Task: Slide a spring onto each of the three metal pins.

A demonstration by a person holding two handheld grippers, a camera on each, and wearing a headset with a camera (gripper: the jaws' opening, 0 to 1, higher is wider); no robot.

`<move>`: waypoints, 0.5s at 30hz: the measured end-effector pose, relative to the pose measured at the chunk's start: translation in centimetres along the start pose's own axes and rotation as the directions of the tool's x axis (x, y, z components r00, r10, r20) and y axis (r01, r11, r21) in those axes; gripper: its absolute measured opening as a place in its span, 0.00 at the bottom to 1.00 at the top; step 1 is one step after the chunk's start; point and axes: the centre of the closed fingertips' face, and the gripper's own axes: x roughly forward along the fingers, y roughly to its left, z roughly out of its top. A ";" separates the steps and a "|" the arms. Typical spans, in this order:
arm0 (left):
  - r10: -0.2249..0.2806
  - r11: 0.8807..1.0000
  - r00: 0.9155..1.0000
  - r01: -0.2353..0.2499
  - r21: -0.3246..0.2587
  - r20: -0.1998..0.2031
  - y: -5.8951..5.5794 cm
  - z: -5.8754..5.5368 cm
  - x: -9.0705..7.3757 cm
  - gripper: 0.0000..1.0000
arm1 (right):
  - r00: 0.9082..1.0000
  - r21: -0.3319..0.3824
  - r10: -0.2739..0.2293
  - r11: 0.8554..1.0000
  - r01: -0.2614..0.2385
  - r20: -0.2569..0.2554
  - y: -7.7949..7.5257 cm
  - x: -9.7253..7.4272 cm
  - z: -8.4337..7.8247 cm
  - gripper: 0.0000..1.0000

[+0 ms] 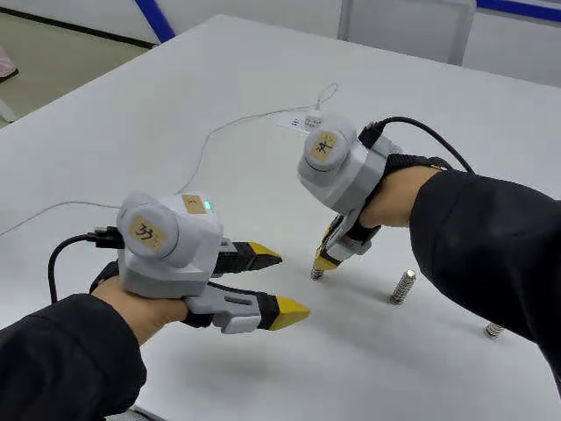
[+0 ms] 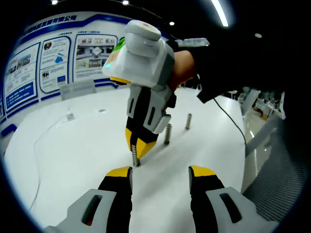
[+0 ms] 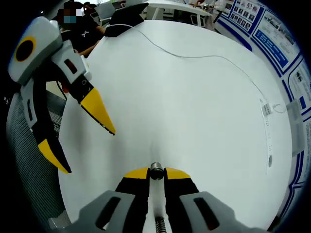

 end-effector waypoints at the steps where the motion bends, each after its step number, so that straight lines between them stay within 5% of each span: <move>1: 0.000 1.000 1.000 0.000 0.000 -0.001 0.0 0.0 0.0 0.48 | 1.000 0.001 -0.001 1.000 0.001 0.002 0.0 0.0 0.0 0.13; 15: -0.009 1.000 1.000 0.009 0.018 -0.018 -0.4 -0.3 0.2 0.49 | 0.996 0.016 -0.055 0.998 0.054 0.072 0.1 -2.5 -0.5 0.21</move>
